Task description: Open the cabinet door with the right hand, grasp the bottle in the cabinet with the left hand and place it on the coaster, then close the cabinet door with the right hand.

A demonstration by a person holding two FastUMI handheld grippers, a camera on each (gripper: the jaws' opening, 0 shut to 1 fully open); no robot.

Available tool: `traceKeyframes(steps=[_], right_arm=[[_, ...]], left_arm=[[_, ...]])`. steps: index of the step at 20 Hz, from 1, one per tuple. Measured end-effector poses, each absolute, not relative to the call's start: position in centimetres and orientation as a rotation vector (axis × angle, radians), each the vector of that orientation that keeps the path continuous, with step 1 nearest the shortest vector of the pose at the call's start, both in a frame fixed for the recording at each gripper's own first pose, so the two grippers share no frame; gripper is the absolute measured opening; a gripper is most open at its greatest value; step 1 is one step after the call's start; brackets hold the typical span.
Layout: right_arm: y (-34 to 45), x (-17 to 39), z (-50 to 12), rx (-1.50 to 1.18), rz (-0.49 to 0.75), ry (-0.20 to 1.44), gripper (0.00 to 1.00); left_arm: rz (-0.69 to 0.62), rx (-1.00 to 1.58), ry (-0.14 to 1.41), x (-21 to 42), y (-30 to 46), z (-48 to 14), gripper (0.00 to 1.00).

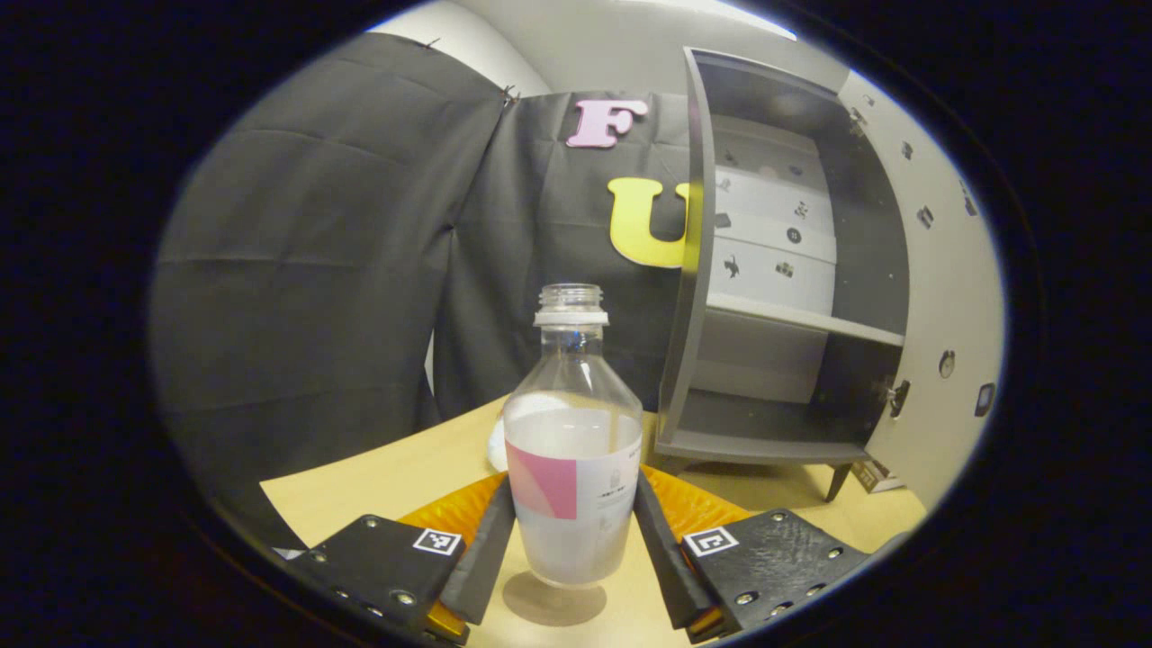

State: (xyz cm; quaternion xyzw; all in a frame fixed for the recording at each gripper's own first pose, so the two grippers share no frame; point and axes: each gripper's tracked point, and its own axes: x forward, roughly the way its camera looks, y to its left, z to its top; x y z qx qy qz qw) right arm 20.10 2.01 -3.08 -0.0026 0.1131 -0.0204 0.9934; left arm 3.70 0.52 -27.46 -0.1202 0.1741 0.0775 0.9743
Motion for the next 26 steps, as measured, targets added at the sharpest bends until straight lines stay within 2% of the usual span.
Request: traceKeyframes(steps=[3, 5, 12, 19, 20, 23, 25, 26], right_arm=[[1.7, 19.8, -3.3, -0.019, -0.049, 0.234, 0.97], [1.4, 19.7, -3.6, -0.025, -0.05, 0.25, 0.99], [1.8, 19.9, -3.3, -0.067, -0.06, 0.256, 0.97], [3.1, 20.1, -3.7, -0.096, -0.046, 0.252, 0.97], [3.1, 20.1, -3.9, -0.093, -0.045, 0.255, 0.98], [3.3, 20.1, -3.9, -0.079, -0.038, 0.256, 0.98], [3.3, 20.0, -3.9, -0.078, -0.037, 0.252, 0.97], [3.2, 19.9, -3.9, -0.079, -0.036, 0.25, 0.97]], left_arm=[[0.161, -0.225, 0.403, 3.6, -0.2, -31.0, 0.72], [0.171, -0.215, 0.418, 3.6, -0.3, -32.4, 0.75], [0.193, -0.244, 0.459, 3.5, -0.7, -36.2, 0.72], [0.183, -0.218, 0.465, 2.6, -2.0, -36.3, 0.75], [0.183, -0.213, 0.47, 2.7, -2.1, -36.3, 0.72], [0.189, -0.199, 0.473, 2.1, -1.9, -36.1, 0.73], [0.185, -0.184, 0.464, 2.2, -1.9, -35.4, 0.78], [0.171, -0.178, 0.458, 2.6, -2.3, -34.9, 0.84]])
